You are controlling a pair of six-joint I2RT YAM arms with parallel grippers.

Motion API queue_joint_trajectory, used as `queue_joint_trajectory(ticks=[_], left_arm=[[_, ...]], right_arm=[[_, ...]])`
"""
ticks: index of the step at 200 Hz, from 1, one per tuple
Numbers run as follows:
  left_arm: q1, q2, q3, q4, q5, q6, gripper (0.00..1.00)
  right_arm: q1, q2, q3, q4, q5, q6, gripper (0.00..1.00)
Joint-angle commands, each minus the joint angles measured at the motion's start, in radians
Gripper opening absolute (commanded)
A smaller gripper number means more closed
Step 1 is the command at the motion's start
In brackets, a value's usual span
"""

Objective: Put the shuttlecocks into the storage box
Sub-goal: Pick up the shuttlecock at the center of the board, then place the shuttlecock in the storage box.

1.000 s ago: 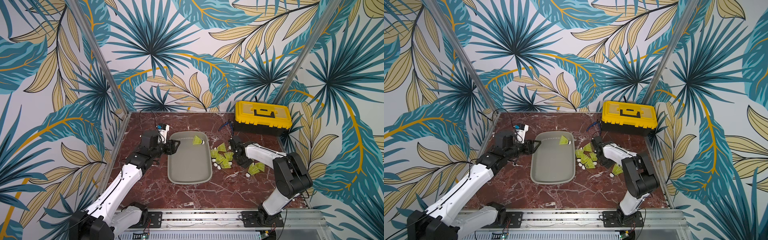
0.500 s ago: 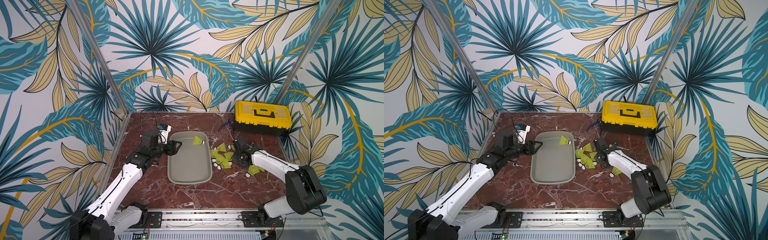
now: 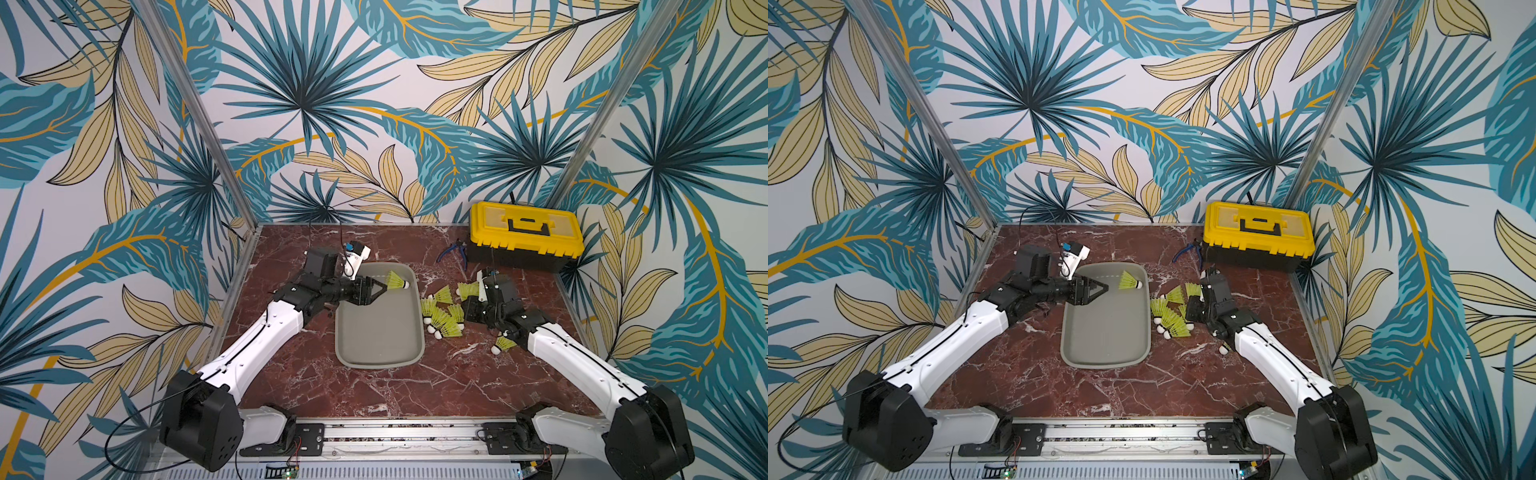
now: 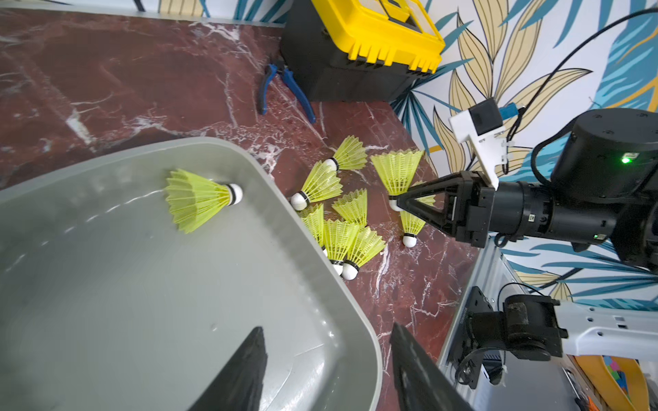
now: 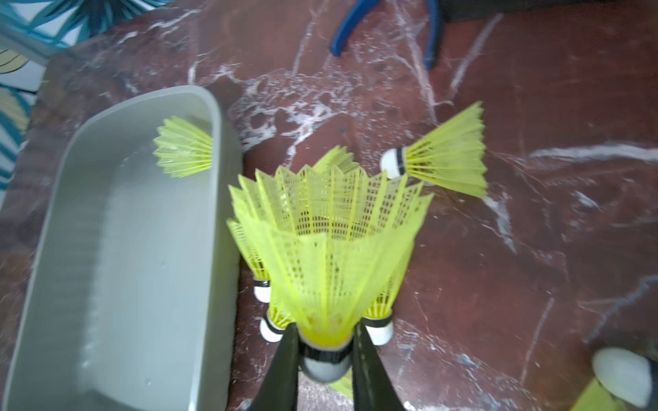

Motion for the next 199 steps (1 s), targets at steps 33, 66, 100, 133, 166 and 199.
queue_joint_trajectory(ticks=[33,66,100,133,166,199], left_arm=[[-0.048,0.102,0.224,-0.194,0.088,0.209,0.58],[-0.061,0.186,0.345,-0.337,0.153,0.327,0.58],[-0.087,0.241,0.423,-0.43,0.185,0.407,0.6],[-0.101,0.285,0.481,-0.501,0.178,0.464,0.6],[-0.102,0.318,0.517,-0.545,0.133,0.495,0.6],[-0.102,0.335,0.53,-0.564,0.097,0.51,0.6]], right_arm=[[0.003,0.057,0.06,0.04,-0.406,-0.238,0.01],[0.009,0.134,0.139,0.012,-0.571,-0.296,0.01],[0.034,0.193,0.209,-0.048,-0.649,-0.349,0.01],[0.065,0.233,0.259,-0.101,-0.697,-0.39,0.01],[0.089,0.261,0.298,-0.165,-0.715,-0.429,0.01],[0.103,0.278,0.317,-0.196,-0.73,-0.445,0.01]])
